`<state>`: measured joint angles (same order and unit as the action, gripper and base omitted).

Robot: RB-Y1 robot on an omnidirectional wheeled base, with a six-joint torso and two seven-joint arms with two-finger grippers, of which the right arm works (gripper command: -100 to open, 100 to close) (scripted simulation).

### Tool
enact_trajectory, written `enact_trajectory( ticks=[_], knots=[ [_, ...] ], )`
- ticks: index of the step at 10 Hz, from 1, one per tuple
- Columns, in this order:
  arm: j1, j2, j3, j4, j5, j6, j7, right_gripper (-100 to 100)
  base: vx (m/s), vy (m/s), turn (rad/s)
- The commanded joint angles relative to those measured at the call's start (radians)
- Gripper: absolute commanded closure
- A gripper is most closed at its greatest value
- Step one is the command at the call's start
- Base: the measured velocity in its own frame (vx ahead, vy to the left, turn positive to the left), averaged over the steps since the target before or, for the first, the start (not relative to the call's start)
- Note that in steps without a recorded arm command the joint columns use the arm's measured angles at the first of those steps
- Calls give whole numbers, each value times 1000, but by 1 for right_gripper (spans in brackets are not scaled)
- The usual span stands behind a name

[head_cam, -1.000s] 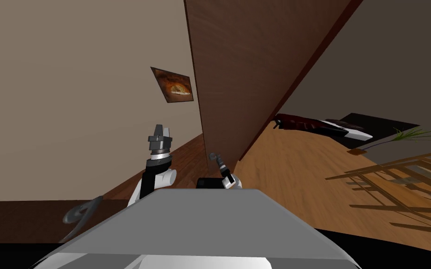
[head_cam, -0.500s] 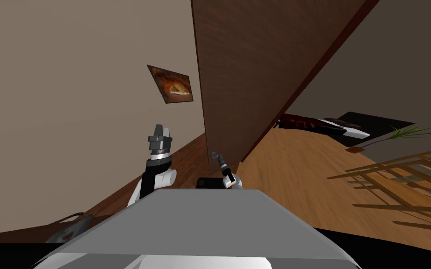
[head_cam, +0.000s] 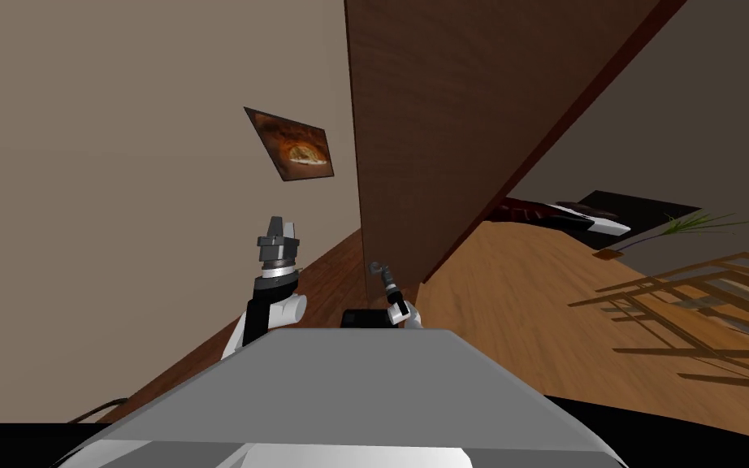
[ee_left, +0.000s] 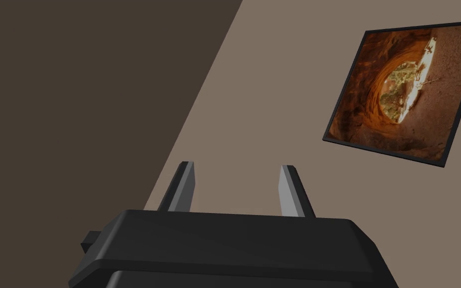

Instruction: Push the door open

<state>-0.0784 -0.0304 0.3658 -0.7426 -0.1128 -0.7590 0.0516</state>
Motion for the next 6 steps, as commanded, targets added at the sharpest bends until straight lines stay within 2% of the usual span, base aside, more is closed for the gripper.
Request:
enact_trajectory(
  ticks=[1,3,4,5,6],
  knots=[
    [-5,9,-22,2,-5,-1,3,100,111,156,-75],
    [-7,25,-44,7,-10,-3,8,100,113,141,-60],
    [-5,14,-45,9,-11,-3,8,100,49,44,-36],
    [-10,-1,-69,10,-20,-6,14,100,101,57,-40],
    [-10,-4,-75,11,-22,-6,16,100,143,150,-64]
  ],
)
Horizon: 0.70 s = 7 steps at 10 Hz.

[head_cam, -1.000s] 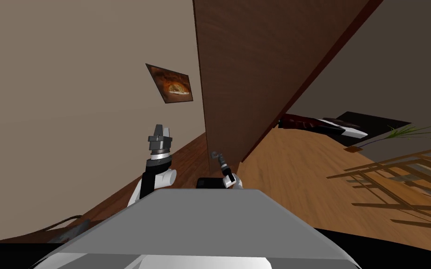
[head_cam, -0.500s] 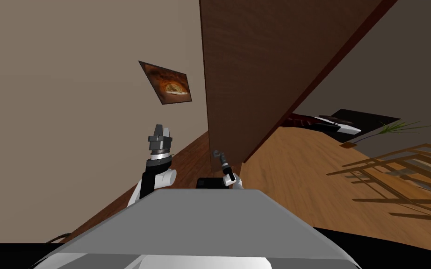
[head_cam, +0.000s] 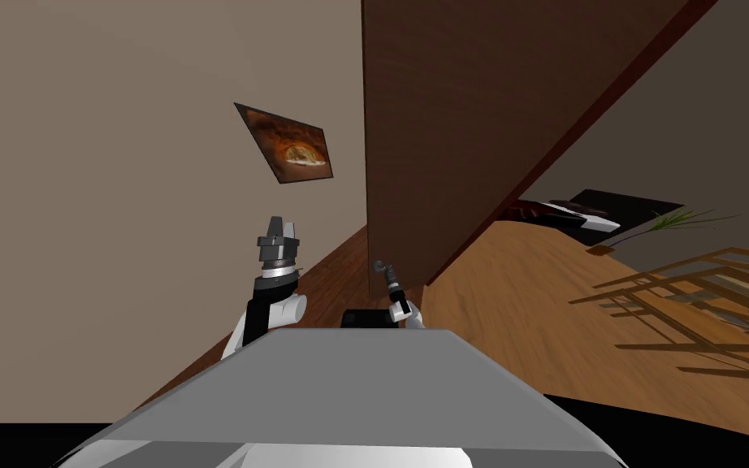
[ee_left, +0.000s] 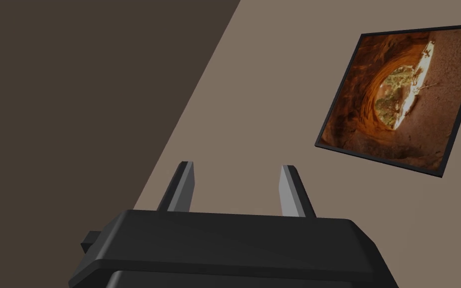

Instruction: Push the door open

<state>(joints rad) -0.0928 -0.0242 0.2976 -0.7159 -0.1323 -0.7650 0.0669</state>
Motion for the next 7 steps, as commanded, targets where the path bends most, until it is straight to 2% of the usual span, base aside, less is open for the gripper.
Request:
enact_trajectory(
  ticks=[1,4,7],
  knots=[
    [2,-14,-19,-13,-6,-1,4,100,150,172,-84],
    [-2,-15,-54,-6,-18,-2,13,100,163,136,-55],
    [-7,-2,-87,0,-29,-4,22,100,159,136,-64]
  ],
)
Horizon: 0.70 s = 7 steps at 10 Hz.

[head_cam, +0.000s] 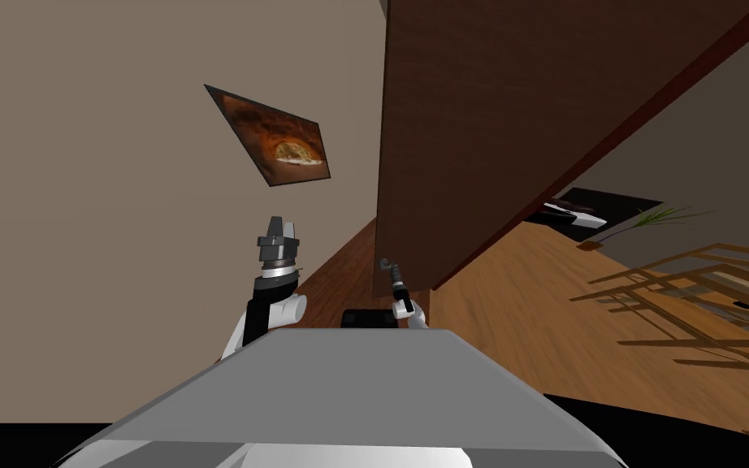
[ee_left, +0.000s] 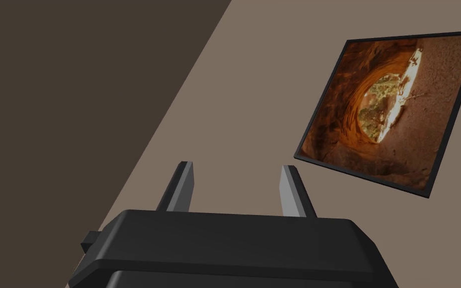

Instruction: Push the door open

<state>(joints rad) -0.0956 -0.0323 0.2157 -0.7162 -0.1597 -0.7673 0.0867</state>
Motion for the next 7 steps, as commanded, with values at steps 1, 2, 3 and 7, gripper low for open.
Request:
enact_trajectory(
  ticks=[1,2,3,7],
  knots=[
    [-5,13,-15,2,-5,-3,4,100,161,115,-61],
    [-7,22,-25,4,-8,-3,7,100,124,149,-74],
    [3,9,-25,-8,-8,3,7,100,56,57,-54],
    [-2,-14,-73,-4,-30,-1,20,100,162,102,-57]
  ],
)
